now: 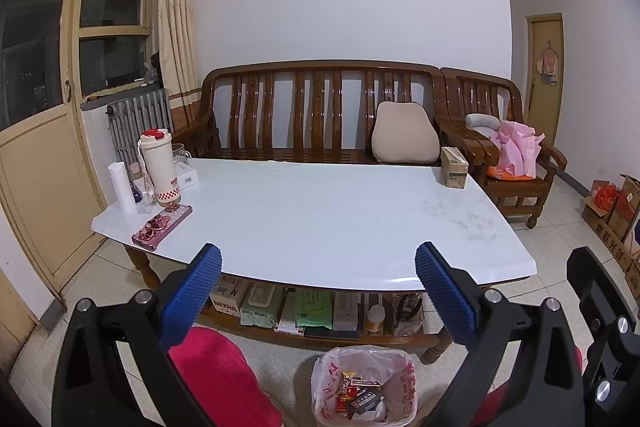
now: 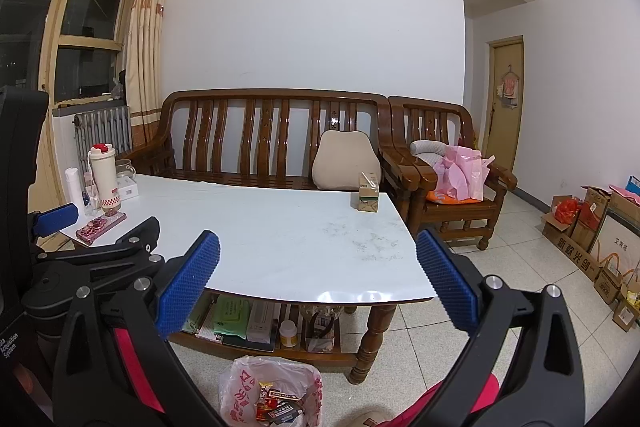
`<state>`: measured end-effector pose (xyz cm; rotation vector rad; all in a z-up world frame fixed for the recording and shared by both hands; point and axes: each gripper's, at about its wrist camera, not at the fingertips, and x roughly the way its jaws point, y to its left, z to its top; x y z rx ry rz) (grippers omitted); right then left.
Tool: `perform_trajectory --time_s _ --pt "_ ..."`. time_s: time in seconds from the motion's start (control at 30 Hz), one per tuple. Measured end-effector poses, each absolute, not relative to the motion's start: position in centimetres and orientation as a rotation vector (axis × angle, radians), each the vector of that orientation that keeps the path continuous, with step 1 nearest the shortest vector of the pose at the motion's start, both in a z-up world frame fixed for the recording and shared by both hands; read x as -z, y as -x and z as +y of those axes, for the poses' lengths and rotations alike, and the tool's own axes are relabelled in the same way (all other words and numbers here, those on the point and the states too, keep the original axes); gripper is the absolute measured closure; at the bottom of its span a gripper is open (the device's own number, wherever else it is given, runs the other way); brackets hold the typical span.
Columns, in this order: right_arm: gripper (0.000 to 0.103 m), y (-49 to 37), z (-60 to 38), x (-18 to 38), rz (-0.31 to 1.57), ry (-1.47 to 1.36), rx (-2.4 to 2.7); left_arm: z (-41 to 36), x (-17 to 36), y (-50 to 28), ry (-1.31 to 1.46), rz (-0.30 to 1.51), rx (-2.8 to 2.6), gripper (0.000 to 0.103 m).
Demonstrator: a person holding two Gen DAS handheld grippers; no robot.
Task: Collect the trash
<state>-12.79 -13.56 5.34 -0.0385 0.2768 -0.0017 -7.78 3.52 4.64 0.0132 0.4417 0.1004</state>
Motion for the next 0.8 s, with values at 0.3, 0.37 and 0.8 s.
perform_trajectory --time_s 0.3,0.37,0.8 --pt "0.007 12.4 -13.9 -5.4 0.278 0.042 -0.002 3.4 -4.5 7.6 -0.017 0.439 -0.104 0.008" --pt "0.007 12.3 -14.0 -5.4 0.279 0.040 -0.005 3.3 -4.5 7.6 -0.017 0.434 -0.103 0.008" --pt "0.007 11.9 -14.7 -5.1 0.281 0.038 -0.008 3.0 -4.5 7.8 -0.033 0.430 -0.112 0.008"
